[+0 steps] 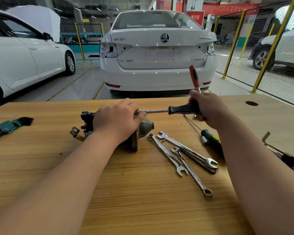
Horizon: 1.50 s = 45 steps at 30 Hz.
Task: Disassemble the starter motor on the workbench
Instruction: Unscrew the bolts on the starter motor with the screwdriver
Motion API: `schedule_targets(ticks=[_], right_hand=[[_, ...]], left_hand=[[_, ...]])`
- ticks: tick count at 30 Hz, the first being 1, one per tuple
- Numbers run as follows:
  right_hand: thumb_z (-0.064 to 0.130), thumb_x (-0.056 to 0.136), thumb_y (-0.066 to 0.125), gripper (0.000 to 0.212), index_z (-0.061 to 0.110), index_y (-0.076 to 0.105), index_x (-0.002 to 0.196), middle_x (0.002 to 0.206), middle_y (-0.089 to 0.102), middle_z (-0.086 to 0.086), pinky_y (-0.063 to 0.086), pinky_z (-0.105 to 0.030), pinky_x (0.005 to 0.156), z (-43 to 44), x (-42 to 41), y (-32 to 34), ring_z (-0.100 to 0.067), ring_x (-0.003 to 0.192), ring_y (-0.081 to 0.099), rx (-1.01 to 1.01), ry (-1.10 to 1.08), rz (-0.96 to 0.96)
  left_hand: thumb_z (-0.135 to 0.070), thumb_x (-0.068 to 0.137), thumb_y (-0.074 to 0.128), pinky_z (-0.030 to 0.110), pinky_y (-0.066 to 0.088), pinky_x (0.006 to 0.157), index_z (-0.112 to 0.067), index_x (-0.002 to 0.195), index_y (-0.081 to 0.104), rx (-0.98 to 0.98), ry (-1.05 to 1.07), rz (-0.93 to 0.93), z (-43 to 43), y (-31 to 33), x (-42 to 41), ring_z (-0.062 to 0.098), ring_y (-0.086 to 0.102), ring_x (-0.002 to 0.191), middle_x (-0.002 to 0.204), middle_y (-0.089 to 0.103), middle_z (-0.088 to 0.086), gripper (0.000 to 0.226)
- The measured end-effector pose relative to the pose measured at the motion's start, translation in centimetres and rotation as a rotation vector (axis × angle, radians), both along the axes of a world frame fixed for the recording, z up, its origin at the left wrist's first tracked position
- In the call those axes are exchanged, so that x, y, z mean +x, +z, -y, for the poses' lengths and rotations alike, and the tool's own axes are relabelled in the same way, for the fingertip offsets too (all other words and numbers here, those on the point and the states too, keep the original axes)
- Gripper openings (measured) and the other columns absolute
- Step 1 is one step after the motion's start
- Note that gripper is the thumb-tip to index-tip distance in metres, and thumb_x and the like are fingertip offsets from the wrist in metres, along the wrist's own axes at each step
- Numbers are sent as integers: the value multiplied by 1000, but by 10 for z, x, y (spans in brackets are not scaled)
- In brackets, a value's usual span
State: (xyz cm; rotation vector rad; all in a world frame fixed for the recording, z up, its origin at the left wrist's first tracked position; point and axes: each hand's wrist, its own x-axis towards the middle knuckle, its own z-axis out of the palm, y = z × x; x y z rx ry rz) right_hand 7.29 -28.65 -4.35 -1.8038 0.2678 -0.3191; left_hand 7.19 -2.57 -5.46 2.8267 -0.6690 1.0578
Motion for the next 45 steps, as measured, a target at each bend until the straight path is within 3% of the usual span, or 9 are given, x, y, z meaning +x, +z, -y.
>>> schedule_targets(ticks=[9,13,17,22,25,29,35,42,45], right_hand=[[27,100,47,28,21,54,74,64,55,3,38,-8,59,0,-4,-38,-3,63,54,-536,-178,598],[27,103,40,30,9,59,87,73,61,-10,47,-36,66,0,-5,-44,-26,70,58,-509,-205,573],[32,105,37,32,22,60,86,78,63,-4,42,-31,59,-5,-9,-31,-16,66,56,-337,-119,364],[43,100,44,36,11,58,95,58,50,-3,27,-19,32,-8,-8,-11,-9,34,33,476,6,-147],[36,100,43,29,13,51,84,46,43,0,22,-16,30,-10,-11,-11,-8,30,27,620,36,-214],[41,100,44,36,9,58,97,54,47,-1,26,-19,32,-12,-13,-12,-9,32,31,516,9,-208],[34,102,46,13,28,58,101,75,70,2,45,-25,47,-12,-23,-22,-4,48,53,-140,34,164],[19,102,46,24,37,44,86,77,60,7,52,-33,63,-20,-27,-35,-19,68,61,-358,-168,572],[18,103,43,18,32,46,92,76,59,8,47,-16,65,-21,-28,-36,-3,70,59,-360,-187,595]], left_hand=[[-61,90,26,20,18,48,-33,97,64,-2,-46,-22,-7,3,17,11,50,69,85,62,-13,48],[-59,91,32,20,17,48,-30,95,66,-26,-46,13,-6,1,18,10,45,66,78,59,-12,45],[-58,91,35,20,16,49,-27,94,68,-56,-70,34,-7,0,14,11,43,64,76,59,-10,46],[-49,91,47,26,27,59,-21,93,71,-82,-105,69,-11,-4,7,19,60,74,86,69,-4,37],[-47,91,50,27,31,62,-19,94,71,-105,-110,53,-12,-4,5,22,62,78,88,69,-3,35],[-49,91,46,27,31,63,-20,95,70,-100,-108,41,-12,-4,4,21,61,78,88,69,-4,38],[-51,89,46,26,30,59,-23,93,66,-88,-104,44,-15,-4,0,17,57,71,82,65,-6,34],[-55,93,39,23,23,52,-30,104,61,3,-65,-63,-12,2,11,9,45,75,91,58,-13,35],[-57,93,37,21,19,49,-31,103,61,23,-78,-81,-12,4,13,8,45,75,89,57,-14,37]])
